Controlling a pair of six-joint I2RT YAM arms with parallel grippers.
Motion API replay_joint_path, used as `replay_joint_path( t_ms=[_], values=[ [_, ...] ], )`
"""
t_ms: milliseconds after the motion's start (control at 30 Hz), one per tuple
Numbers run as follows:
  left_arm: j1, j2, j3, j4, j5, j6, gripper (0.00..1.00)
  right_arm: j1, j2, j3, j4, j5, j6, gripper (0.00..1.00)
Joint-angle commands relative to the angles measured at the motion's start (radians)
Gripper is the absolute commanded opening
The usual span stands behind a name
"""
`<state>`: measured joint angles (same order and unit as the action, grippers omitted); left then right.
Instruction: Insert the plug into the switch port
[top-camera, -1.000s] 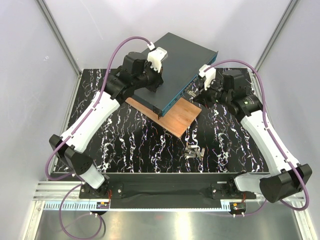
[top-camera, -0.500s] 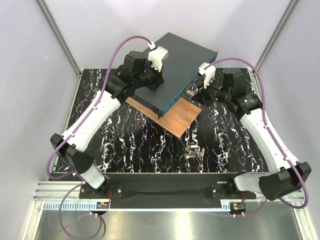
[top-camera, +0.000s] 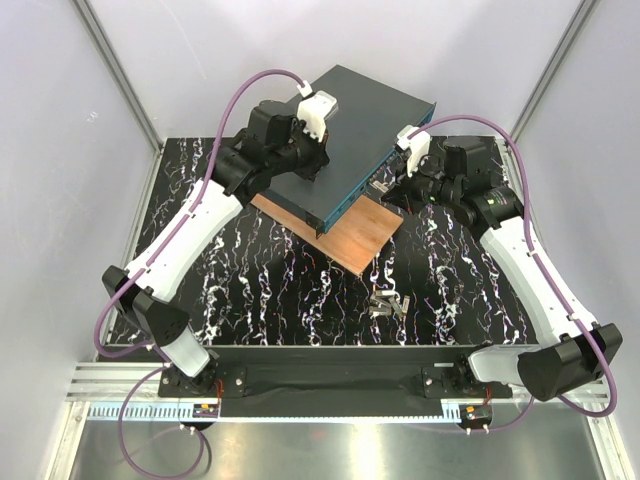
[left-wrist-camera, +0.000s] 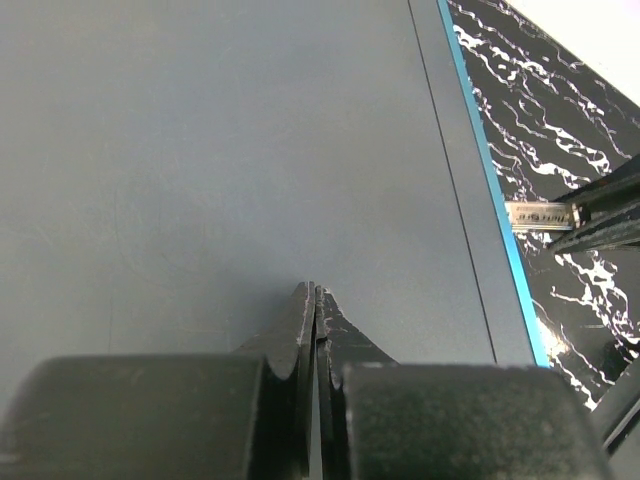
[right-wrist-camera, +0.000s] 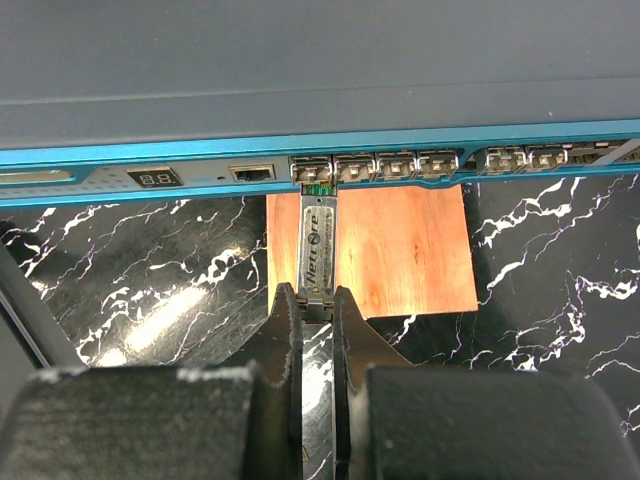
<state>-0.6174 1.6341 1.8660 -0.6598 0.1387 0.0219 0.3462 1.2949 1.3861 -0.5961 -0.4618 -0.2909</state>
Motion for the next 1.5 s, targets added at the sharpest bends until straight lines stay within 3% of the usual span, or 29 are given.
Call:
replay_joint_path(
  t_ms=[0, 467, 1467],
  values=[
    [0.004, 0.004, 0.048, 0.023, 0.012, 0.006, 0.01, 0.016, -0.008, -0.001, 0.044, -0.009, 0.027, 0.0],
    [0.004, 0.004, 0.047, 0.023, 0.015, 0.007, 0.0, 0.016, -0.055, -0.025, 0.005, 0.031, 0.019, 0.0],
    [0.002, 0.006, 0.039, 0.028, 0.027, 0.007, 0.0, 0.017, 0.015, 0.054, 0.032, 0.026, 0.018, 0.0]
  ],
)
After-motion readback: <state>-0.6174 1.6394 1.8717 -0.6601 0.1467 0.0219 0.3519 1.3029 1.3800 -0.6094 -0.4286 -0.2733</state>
